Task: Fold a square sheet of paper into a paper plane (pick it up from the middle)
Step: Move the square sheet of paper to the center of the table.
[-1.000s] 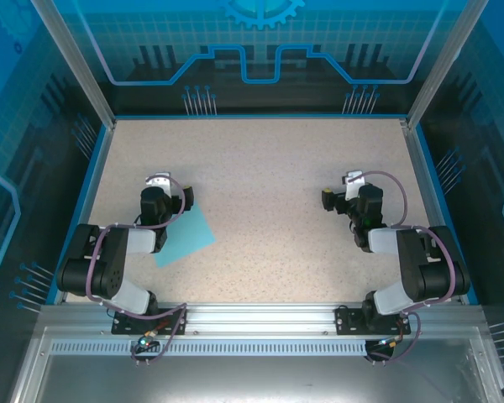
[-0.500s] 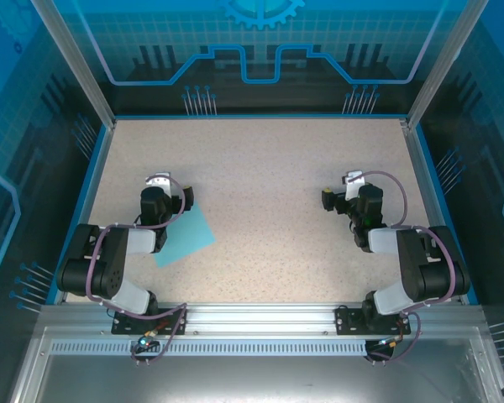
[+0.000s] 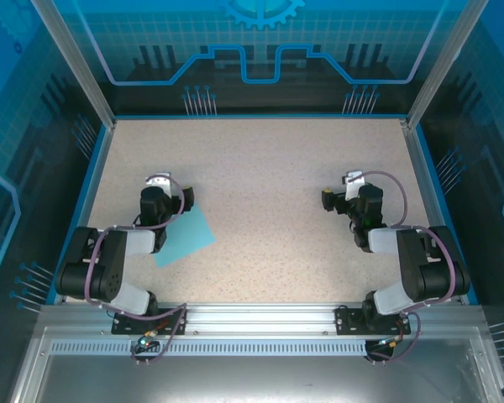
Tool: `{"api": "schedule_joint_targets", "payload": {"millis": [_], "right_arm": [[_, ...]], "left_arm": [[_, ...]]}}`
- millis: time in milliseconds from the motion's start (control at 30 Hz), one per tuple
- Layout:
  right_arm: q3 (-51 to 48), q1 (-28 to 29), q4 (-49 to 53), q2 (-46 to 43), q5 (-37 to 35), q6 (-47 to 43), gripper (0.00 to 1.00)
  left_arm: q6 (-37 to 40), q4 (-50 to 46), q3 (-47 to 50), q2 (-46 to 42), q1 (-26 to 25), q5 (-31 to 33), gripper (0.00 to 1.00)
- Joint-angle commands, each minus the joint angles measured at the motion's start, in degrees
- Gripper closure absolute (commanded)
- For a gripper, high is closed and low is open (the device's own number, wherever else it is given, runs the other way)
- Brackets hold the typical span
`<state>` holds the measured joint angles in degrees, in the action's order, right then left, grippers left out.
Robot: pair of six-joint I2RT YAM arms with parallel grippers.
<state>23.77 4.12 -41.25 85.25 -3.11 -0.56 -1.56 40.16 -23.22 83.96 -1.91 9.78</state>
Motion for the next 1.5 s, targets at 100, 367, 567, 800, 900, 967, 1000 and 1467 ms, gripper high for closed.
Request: {"api": "schedule_joint_targets", "payload": {"millis": [100, 367, 567, 800, 900, 967, 1000, 1467], "right_arm": [[9.33, 1.01, 27.28, -12.49, -1.78, 2.89, 0.01], [17.48, -0.15, 59.33, -27.67, 7.46, 25.27, 0.01], [17.39, 3.66, 61.82, -27.80, 21.22, 30.97, 0.01], [21.05, 16.69, 66.28, -22.80, 15.73, 30.50, 0.01], [22.02, 20.01, 66.74, -20.57, 12.56, 30.83, 0.00], [21.65, 20.68, 66.80, -19.38, 11.11, 31.87, 0.01], [21.40, 20.75, 66.76, -18.81, 11.33, 32.10, 0.01], [15.49, 20.41, 69.79, -19.09, 5.88, 34.82, 0.01]], "left_arm": [[-6.81, -19.60, -6.62, -12.09, 1.21, 1.15, 0.02], [-30.62, -53.24, -18.87, -16.34, 2.96, -3.54, 0.02], [-37.21, -64.90, -19.76, -14.27, 2.82, -13.52, 0.02], [-40.62, -72.57, -15.52, -15.63, -1.28, -15.43, 0.02], [-41.22, -69.88, -13.99, -14.53, -3.63, -16.10, 0.01], [-41.67, -68.57, -14.30, -12.51, -5.75, -16.30, 0.02], [-41.60, -68.30, -14.90, -11.21, -7.21, -16.04, 0.02], [-43.80, -60.39, -23.43, 7.14, -26.25, -18.18, 0.02]]}}
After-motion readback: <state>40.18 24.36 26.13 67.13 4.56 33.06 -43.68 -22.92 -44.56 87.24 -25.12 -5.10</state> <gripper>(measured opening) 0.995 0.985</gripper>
